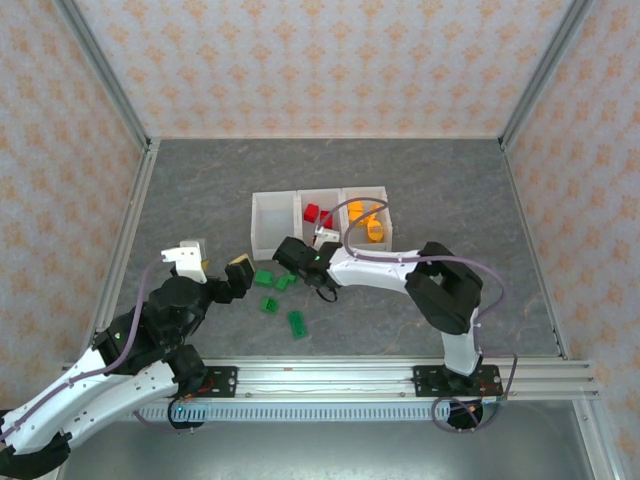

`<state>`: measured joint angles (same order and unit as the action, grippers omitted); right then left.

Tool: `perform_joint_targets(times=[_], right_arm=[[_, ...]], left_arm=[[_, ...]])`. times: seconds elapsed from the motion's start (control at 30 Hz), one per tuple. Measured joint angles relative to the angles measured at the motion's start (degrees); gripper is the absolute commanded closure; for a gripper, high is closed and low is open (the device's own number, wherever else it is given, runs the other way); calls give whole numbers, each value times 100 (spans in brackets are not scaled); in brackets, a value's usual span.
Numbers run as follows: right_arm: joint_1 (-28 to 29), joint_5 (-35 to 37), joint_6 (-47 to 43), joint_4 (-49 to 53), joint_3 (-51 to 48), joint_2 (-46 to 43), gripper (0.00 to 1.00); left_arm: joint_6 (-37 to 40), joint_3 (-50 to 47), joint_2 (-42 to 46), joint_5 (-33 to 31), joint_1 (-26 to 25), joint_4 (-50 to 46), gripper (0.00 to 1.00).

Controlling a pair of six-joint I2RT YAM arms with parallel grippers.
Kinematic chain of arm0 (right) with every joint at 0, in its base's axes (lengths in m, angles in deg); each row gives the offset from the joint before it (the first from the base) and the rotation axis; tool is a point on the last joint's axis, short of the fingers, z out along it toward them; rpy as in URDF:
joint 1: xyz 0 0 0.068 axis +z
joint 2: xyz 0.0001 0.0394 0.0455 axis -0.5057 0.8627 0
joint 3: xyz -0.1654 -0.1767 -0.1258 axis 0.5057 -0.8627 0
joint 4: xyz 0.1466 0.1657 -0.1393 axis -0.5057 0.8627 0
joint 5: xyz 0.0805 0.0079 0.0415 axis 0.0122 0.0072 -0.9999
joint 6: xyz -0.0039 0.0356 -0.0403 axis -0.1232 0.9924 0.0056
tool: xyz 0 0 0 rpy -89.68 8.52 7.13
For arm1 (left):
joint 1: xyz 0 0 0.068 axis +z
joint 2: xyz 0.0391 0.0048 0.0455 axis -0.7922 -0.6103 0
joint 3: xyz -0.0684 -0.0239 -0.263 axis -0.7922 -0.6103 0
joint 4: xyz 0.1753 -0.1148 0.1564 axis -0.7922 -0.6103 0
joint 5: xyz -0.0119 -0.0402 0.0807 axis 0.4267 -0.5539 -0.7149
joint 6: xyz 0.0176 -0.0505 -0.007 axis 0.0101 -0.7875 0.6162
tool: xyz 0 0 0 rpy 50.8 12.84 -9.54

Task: Sort the legos into containers by color
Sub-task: Pick up the lego from the center of the table.

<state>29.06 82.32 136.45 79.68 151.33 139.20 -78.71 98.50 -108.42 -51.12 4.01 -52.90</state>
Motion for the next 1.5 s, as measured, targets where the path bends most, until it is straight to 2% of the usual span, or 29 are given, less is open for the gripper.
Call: perform_joint_targets(times=[0.47,0.67,0.83,0.93,1.03,1.2,1.3,1.5], right_arm=[[15,337,-127,17,295,544,27],[26,389,-190,-11,264,684,37],[31,439,-240,-160,74,616,41],[28,494,-280,-223,-59,544,66],[26,557,-291,-236,-190,461,72],[26,595,-286,-229,-262,411,91],[26,612,-317,-81,-330,299,98],[42,702,-544,61,-398,-295,100]], left_arm=[[0,-26,0,17,0,0,1],[2,-26,0,17,0,0,1],[2,-26,0,17,0,0,1],[2,-26,-7,17,0,2,1],[2,-26,-39,17,0,0,1],[2,-26,-50,22,0,0,1],[2,-26,-50,22,0,0,1],[2,-26,-114,31,-2,0,1]])
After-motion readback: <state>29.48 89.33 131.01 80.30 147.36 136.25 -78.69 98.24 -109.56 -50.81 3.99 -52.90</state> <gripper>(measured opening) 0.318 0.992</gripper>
